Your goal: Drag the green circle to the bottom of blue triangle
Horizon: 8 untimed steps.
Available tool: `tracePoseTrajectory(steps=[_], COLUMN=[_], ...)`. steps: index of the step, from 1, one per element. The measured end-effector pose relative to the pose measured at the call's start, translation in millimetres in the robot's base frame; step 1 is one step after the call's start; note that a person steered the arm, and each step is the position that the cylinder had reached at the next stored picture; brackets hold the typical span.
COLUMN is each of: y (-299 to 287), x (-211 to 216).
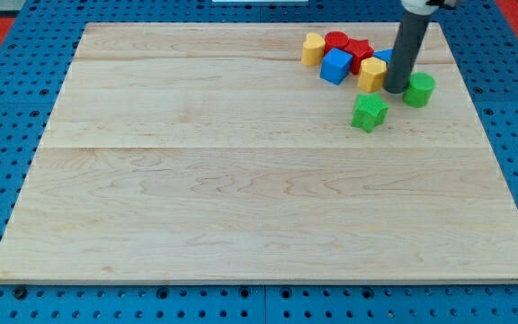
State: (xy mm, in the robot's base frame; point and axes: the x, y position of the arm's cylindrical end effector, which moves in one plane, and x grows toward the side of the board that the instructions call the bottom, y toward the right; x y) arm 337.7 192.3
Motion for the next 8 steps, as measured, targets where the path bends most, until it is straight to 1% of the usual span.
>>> tracePoseTrajectory(steps=[1,2,4,5,6,7,8], y=[-21.2,13.4,32.0,100.1,125.7,65.3,9.3], x=[3.7,7.9,48.9,48.9,31.7,23.9,29.5])
